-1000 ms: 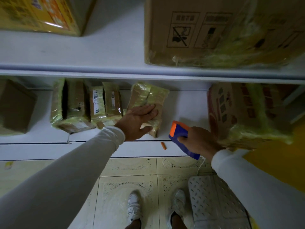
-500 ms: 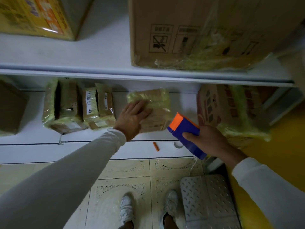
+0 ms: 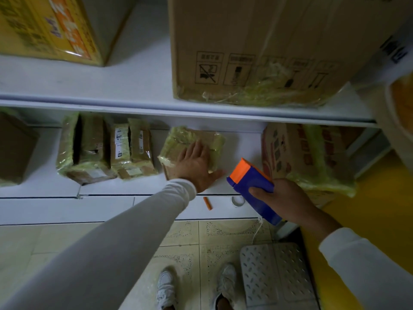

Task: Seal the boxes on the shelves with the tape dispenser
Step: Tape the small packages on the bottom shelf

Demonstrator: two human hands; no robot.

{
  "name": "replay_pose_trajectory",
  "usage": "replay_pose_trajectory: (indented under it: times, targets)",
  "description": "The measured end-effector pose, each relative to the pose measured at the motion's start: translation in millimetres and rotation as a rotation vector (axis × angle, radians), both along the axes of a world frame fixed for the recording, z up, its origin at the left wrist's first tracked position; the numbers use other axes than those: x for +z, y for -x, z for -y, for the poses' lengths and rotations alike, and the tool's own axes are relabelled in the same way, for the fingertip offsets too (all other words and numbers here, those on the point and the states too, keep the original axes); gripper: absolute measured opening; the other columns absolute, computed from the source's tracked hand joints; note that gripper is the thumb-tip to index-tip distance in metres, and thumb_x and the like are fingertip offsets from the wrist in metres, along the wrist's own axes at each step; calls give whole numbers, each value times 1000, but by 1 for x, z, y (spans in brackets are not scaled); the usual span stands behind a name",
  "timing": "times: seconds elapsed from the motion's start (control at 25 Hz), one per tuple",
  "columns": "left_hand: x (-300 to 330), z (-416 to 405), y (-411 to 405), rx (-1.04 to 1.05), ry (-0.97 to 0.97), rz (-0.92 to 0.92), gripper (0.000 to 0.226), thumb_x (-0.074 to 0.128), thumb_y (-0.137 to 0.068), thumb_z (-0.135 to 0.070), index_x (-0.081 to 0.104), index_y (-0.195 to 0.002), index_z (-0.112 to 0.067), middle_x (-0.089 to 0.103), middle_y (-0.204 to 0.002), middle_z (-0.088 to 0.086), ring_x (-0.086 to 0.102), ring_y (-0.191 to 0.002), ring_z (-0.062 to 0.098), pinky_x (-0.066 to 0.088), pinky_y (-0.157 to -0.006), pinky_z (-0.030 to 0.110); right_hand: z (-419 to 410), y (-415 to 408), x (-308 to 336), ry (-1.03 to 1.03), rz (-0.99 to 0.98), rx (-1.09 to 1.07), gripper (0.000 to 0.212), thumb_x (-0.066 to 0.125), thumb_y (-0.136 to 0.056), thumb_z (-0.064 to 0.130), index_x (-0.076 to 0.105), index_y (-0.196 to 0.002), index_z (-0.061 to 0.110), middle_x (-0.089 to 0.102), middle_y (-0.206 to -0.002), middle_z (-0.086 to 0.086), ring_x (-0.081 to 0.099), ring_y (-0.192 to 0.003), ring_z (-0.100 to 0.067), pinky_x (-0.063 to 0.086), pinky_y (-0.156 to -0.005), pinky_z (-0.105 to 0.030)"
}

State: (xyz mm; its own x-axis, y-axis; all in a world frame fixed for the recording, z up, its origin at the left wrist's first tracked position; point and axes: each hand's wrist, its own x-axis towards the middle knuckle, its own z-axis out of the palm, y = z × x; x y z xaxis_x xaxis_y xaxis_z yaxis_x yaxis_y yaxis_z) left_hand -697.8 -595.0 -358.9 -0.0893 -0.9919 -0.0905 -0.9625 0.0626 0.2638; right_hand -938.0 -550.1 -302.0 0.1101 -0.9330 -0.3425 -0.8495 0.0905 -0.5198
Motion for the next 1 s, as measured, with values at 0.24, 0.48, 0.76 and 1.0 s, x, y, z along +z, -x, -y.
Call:
replay_pose_trajectory:
  times: [0.24,0.48,0.76,1.0]
  targets:
    - [2,-1,-34,-317,79,-170,62,71,-77,-31,52,-133,-12,32,-149,21,27,-140,36,21,-117,41,-3,9,3,-15,95,82,47,64,-86,53,65,-81,6,65,-64,-12,63,-59,-28,41,-54,-34]
    - [9,3,-62,-438,-17,-11,71,64,-83,-18,32,-146,-21,9,-158,8,11,-146,24,8,-119,27,-8,-5,7,-68,155,140,38,65,-85,54,57,-64,23,56,-48,10,48,-40,-1,31,-48,-17]
    - [34,-19,-76,-235,-29,-463,60,66,-87,-15,41,-141,-10,41,-146,9,42,-133,24,31,-109,24,-1,-32,24,-49,265,253,28,69,-84,48,59,-70,26,64,-58,20,56,-47,3,37,-46,-8]
    - [56,-41,-79,-107,-325,-934,29,45,-97,-3,56,-124,-9,62,-111,1,61,-100,8,48,-92,23,5,-63,32,-121,322,364,40,66,-75,63,66,-85,24,73,-79,4,69,-68,-9,52,-61,-25]
